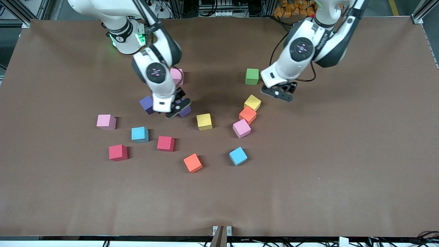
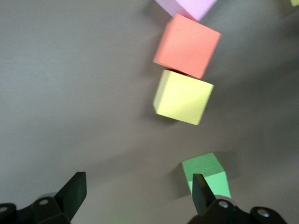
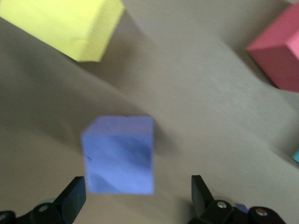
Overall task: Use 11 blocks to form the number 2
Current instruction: 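Grasp the blue cube with the right gripper while the left gripper reaches the green cube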
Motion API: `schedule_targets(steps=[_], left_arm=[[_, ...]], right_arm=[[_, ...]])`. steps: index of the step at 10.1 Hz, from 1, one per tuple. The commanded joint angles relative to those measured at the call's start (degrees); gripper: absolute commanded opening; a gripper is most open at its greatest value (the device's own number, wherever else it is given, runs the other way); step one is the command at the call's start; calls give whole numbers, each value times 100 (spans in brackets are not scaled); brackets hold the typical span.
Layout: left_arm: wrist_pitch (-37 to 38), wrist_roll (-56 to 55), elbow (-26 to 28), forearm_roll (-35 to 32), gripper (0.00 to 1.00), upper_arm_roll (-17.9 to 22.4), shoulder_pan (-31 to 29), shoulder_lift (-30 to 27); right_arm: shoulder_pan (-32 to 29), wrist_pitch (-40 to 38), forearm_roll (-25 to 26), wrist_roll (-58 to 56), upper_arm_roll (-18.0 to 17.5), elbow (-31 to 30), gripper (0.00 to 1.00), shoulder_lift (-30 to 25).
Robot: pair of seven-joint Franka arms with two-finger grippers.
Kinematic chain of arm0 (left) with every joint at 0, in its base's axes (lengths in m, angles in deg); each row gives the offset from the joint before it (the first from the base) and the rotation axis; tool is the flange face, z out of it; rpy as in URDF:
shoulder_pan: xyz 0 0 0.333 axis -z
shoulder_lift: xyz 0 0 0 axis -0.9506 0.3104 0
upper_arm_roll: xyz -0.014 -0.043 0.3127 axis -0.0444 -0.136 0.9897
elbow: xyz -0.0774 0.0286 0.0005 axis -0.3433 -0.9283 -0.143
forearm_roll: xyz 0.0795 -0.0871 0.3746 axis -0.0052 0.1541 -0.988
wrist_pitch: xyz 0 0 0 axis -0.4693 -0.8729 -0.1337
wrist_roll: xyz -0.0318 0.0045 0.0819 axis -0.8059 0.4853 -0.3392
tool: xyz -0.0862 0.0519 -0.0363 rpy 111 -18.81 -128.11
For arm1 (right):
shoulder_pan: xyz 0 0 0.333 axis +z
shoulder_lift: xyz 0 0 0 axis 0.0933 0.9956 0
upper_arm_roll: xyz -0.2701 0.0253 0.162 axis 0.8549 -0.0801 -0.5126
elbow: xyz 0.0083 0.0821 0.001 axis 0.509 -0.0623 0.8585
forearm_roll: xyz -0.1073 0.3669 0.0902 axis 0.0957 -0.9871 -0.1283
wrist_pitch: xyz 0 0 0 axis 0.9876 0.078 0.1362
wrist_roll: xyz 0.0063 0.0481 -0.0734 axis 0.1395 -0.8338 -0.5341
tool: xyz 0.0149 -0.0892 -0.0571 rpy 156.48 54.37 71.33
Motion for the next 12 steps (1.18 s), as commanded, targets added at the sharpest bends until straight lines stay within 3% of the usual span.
schedule_targets(steps=[1, 5, 6, 7, 8, 10, 12], left_arm=[[-694, -646, 590, 134, 100, -428, -67, -169], [-1229, -1825, 837, 143, 100, -1043, -58, 7], [-1554, -2045, 977, 143, 100, -1149, -58, 86], [-1749, -2152, 1109, 152, 100, -1167, -58, 130], [-1986, -2362, 1267, 152, 100, -1176, -41, 174], [-2531, -2801, 1496, 152, 100, -1212, 152, 393], [-2586, -2995, 1471, 152, 100, -1212, 284, 447]], right_arm=[[171, -47, -66, 73, 33, 443, 100, 443], [207, 147, -5, 187, 42, 453, 100, 611], [190, 147, -5, 187, 42, 453, 89, 611], [190, 138, -14, 196, 42, 444, 10, 611], [198, 121, -14, 117, 33, 435, 0, 593], [373, 77, 4, -372, 16, 339, 0, 471], [733, 68, 13, -568, 16, 67, 0, 173]])
